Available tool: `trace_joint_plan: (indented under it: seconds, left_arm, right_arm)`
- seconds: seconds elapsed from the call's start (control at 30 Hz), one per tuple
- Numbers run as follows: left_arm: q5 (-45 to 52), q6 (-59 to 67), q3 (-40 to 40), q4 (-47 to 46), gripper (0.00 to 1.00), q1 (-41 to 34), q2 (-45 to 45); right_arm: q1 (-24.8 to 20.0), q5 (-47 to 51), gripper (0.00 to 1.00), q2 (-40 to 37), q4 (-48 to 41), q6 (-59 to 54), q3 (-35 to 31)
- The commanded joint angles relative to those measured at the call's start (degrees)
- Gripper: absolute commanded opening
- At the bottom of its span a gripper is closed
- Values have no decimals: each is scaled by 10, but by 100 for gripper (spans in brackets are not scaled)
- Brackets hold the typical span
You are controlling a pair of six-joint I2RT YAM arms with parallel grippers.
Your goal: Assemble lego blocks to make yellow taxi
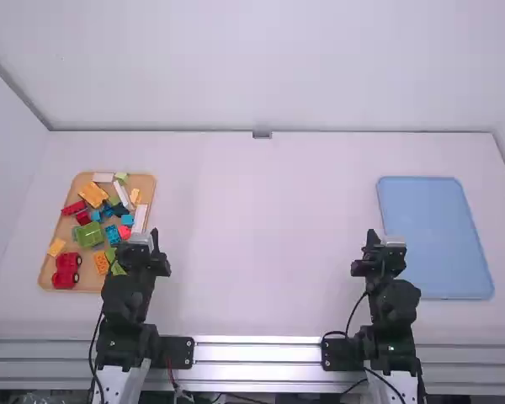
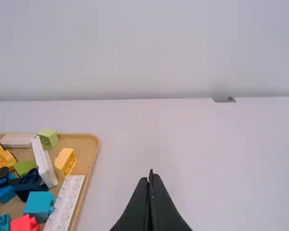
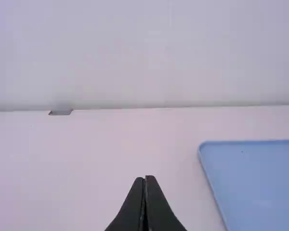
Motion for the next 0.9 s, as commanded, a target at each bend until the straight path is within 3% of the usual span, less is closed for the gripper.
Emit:
trace_joint_plan:
  seconds: [0.0,0.43,0.67,0.87]
  left_arm:
    - [0,0,0,0,0,0,0]
    - [-4,-1,42,-7,8,-1,45]
    - [-9,-1,98,-14,16,-3,115]
    - [-16,-13,166,-18,27,-5,205]
  right_arm:
    - [0,0,0,0,0,0,0]
    - [8,-26,8,62,-12,-26,56]
    - [27,-56,16,167,-36,-58,151]
    - [56,-95,27,304,-49,-98,265]
